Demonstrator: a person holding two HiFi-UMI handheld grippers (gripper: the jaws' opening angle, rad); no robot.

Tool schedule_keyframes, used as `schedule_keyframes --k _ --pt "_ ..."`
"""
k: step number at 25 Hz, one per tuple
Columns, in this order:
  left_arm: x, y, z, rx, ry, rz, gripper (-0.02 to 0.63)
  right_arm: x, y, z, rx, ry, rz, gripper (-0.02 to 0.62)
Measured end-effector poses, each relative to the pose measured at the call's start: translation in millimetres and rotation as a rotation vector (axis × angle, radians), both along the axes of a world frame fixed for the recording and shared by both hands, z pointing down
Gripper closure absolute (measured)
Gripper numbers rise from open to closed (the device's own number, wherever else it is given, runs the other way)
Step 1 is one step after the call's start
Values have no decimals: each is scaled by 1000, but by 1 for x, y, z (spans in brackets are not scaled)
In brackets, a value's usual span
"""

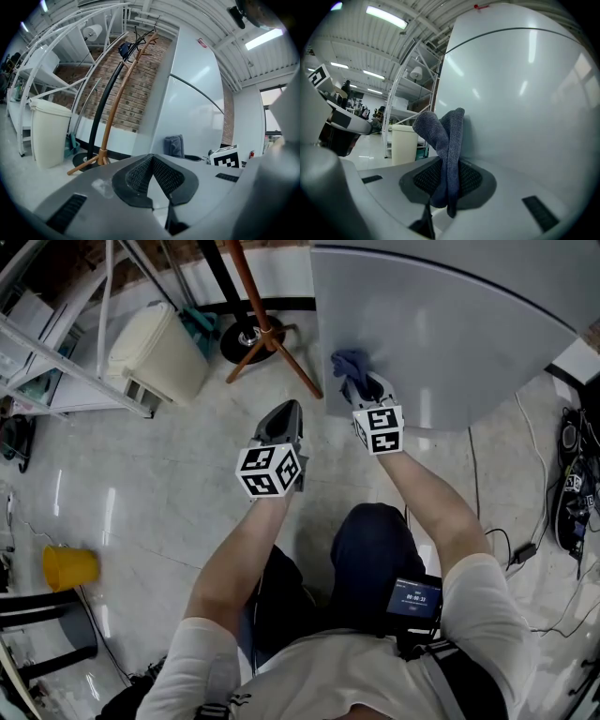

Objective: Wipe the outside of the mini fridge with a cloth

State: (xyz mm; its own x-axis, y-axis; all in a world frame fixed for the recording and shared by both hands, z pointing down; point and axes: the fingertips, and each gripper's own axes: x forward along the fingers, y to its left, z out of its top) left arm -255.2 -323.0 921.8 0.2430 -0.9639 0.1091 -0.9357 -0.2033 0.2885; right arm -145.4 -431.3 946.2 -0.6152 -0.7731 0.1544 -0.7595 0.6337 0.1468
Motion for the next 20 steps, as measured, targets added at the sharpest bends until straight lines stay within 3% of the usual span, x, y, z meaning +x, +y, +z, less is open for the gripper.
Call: schedule_keyframes --k 20 --pt "132 -36 -7 7 -15 184 606 161 -6 -8 17 -20 159 522"
